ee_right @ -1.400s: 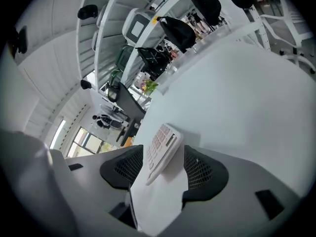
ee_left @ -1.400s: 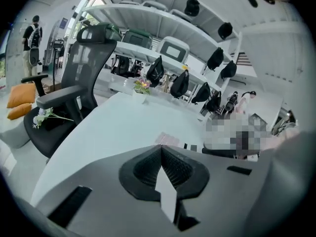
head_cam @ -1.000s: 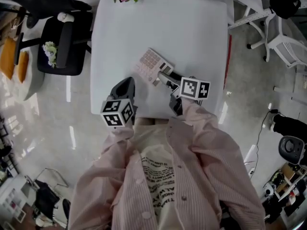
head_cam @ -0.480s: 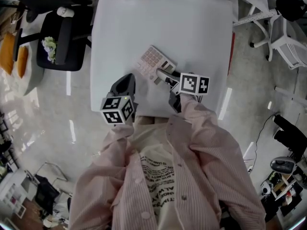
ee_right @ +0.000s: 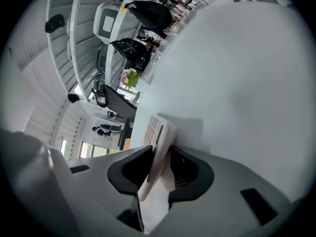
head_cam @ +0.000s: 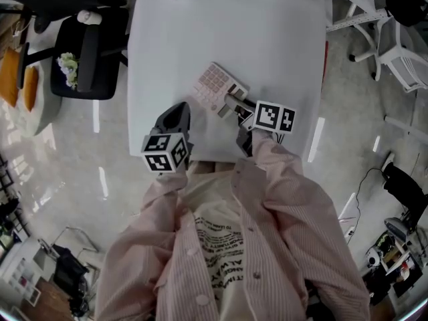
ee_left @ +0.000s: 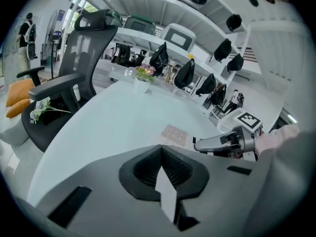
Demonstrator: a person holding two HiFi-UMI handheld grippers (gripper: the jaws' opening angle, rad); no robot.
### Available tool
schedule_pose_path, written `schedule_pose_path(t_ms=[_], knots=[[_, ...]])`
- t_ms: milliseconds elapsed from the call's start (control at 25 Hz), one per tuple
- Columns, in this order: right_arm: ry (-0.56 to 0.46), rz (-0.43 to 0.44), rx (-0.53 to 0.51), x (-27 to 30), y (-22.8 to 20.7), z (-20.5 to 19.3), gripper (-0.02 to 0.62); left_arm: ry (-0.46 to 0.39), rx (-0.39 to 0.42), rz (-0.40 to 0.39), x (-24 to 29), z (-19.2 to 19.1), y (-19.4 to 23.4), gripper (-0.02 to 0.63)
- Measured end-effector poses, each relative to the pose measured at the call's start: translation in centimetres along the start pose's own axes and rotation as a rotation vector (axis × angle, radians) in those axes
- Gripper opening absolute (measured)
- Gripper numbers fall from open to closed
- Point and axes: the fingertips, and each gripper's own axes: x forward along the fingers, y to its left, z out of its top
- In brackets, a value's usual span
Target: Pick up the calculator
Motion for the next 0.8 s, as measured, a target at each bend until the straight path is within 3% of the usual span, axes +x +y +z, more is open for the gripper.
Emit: schedule_pose_path(t_ms=[160, 400, 800], knots=[[-0.024, 0.025, 0.084, -0.1, -0.1, 0.0, 0.095, 0.009, 0.013, -0.012, 0.0, 0.1, 0.1, 0.000], [-0.029, 0.070, 0.110, 0.1, 1.1, -0.4, 0.083, 0.021, 0.052, -0.020, -0.5, 0.1, 0.0, 0.000], [-0.104, 0.134, 0.149, -2.2, 4.0, 0.4, 0.083, -0.047, 0.088, -0.045, -2.5, 2.5, -0.2, 0.000]])
